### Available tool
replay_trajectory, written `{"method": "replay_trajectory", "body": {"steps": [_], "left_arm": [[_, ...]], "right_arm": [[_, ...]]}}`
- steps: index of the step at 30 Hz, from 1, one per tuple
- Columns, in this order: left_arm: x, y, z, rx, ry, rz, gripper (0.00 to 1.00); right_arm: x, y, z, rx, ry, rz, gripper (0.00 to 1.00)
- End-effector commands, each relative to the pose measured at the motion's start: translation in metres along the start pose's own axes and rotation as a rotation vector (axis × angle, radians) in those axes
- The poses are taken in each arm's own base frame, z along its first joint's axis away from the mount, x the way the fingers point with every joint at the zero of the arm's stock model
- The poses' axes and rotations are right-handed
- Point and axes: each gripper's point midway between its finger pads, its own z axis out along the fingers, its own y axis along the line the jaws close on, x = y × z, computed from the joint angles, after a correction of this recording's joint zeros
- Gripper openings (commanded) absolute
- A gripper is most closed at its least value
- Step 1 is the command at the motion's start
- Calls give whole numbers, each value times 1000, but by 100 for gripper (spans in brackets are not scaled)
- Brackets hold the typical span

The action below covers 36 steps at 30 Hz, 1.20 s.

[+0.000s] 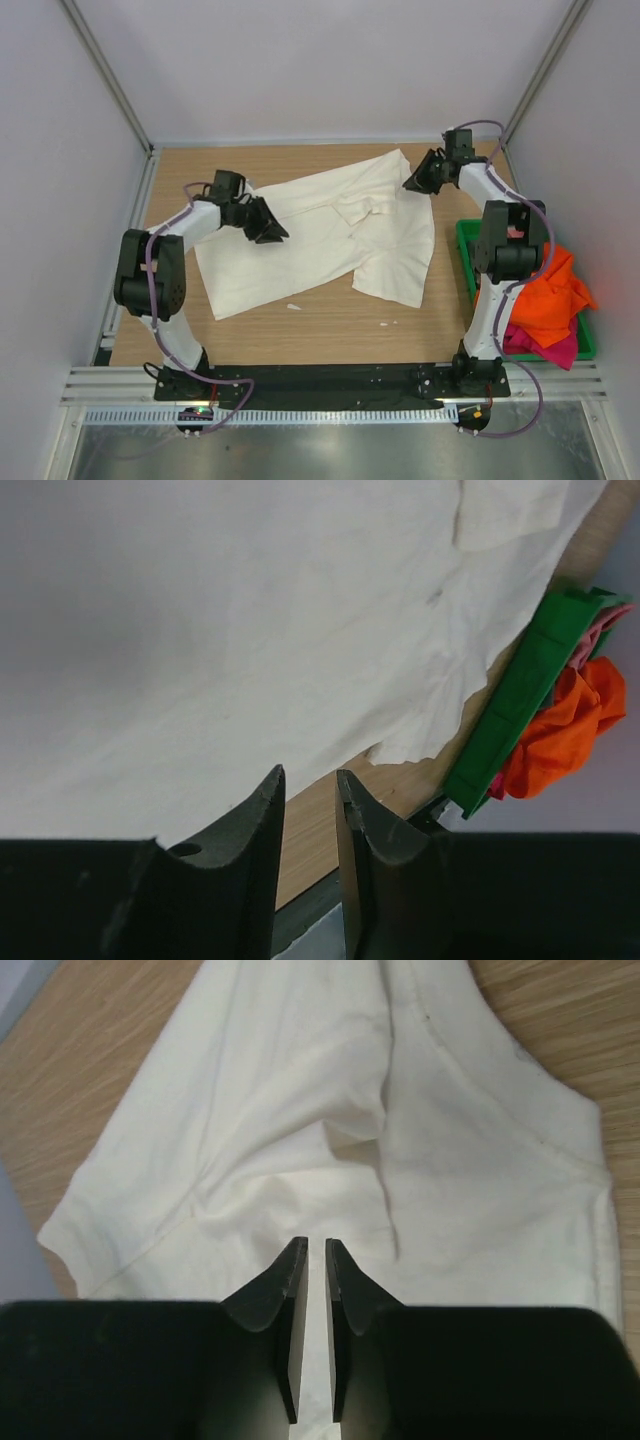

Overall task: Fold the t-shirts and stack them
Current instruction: Fold the tshirt

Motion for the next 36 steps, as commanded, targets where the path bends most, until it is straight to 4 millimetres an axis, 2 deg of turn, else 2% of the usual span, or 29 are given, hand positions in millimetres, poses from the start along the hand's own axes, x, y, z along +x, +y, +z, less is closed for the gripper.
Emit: {"method": "replay_trajectory", "body": {"steps": [1,2,3,5,6,8,9,10,11,13,17,19,23,32,36], "left_arm": [[-17,-76,22,244,-36,59,29],[-8,-90,34,266,-16,75,29],[-15,-105,46,311,-32,57,31],[-7,-127,65,358,-29,66,31],[-15,-146,69,420,-76,87,32],[-15,-165,93,463,-76,41,31],[-15,-171,101,481,-72,30,31],[-14,-168,116,476,-62,9,31],[-13,-178,123,484,-59,-11,31],[-18,-181,133,495,-95,-40,32],[-20,-176,159,477,-122,-116,32],[-21,-173,164,456,-147,-137,31],[-17,-165,166,395,-174,-139,31],[-6,-133,171,183,-166,-150,43],[-4,-130,171,144,-170,-145,49]], "right_arm": [[21,-17,16,19,70,-101,21],[23,-19,19,10,76,-105,26],[26,-20,20,6,83,-108,29],[29,-21,23,-5,91,-112,34],[31,-24,26,-3,101,-109,35],[34,-26,31,-4,111,-110,36],[34,-29,31,-1,113,-106,36],[35,-30,32,-5,115,-103,37],[35,-31,33,-10,112,-101,36],[40,-33,38,-20,131,-90,36],[49,-33,42,-44,154,-76,35],[54,-35,43,-52,170,-60,34],[58,-36,41,-57,166,-61,34],[66,-46,43,-34,178,-61,40],[68,-47,46,-32,187,-63,40]]}}
